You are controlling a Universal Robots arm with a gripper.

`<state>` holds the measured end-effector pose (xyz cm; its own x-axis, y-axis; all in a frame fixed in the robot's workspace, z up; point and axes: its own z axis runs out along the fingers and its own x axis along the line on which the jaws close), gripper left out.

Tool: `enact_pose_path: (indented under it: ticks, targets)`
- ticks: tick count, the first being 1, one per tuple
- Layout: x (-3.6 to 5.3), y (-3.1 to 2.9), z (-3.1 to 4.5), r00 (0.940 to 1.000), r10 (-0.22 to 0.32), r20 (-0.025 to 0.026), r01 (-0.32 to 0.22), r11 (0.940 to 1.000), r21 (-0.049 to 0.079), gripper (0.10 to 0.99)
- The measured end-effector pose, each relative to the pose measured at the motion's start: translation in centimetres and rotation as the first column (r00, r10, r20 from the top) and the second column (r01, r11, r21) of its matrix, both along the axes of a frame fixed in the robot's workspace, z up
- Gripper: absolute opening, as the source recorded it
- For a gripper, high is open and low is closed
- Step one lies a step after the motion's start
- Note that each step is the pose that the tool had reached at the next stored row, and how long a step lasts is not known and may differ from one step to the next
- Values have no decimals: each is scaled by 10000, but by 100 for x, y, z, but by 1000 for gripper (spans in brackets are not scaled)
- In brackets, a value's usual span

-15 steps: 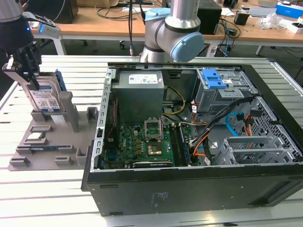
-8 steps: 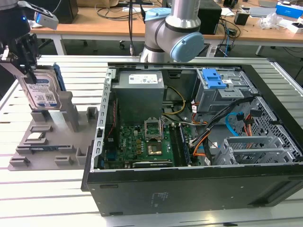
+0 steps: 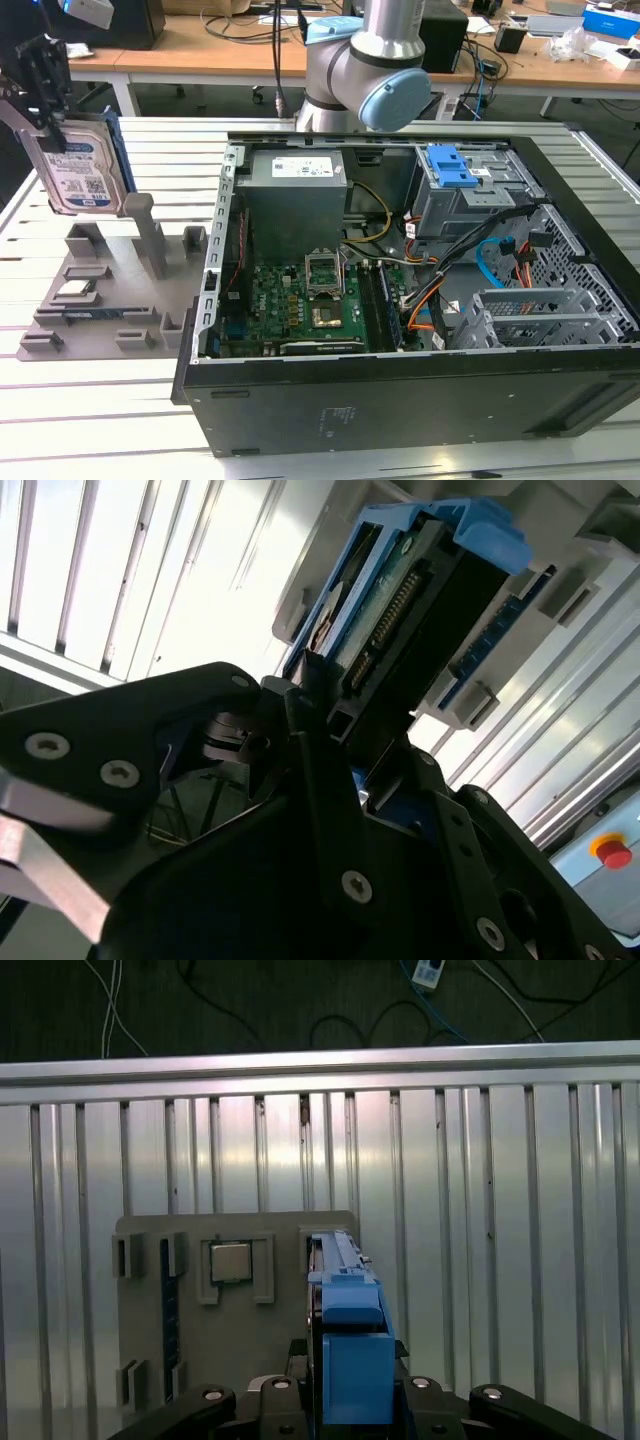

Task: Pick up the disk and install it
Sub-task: 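Pick up the disk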

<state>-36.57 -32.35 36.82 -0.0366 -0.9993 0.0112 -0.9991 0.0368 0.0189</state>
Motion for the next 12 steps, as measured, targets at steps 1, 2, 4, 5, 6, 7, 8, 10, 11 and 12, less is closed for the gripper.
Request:
enact_pose_path:
  ticks: [1, 2, 4, 5, 6, 7, 8, 10, 11, 12]
  targets:
    - [0, 0, 19, 10000, 0, 0, 0, 10000, 0, 365]
    - [0, 1, 64, 10000, 0, -1, 0, 10000, 0, 365]
    - [1, 3, 148, 10000, 0, -1, 0, 10000, 0, 365]
    - [1, 4, 192, 10000, 0, 0, 0, 10000, 0, 365]
    - [1, 5, 227, 10000, 0, -1, 0, 10000, 0, 365]
    - [1, 7, 273, 10000, 0, -1, 0, 10000, 0, 365]
    - [1, 8, 305, 10000, 0, 0, 0, 10000, 0, 365]
    - [1, 10, 363, 10000, 0, 0, 0, 10000, 0, 365]
    - [1, 12, 395, 10000, 0, 0, 0, 10000, 0, 365]
    - [1, 13, 424, 10000, 0, -1, 0, 10000, 0, 365]
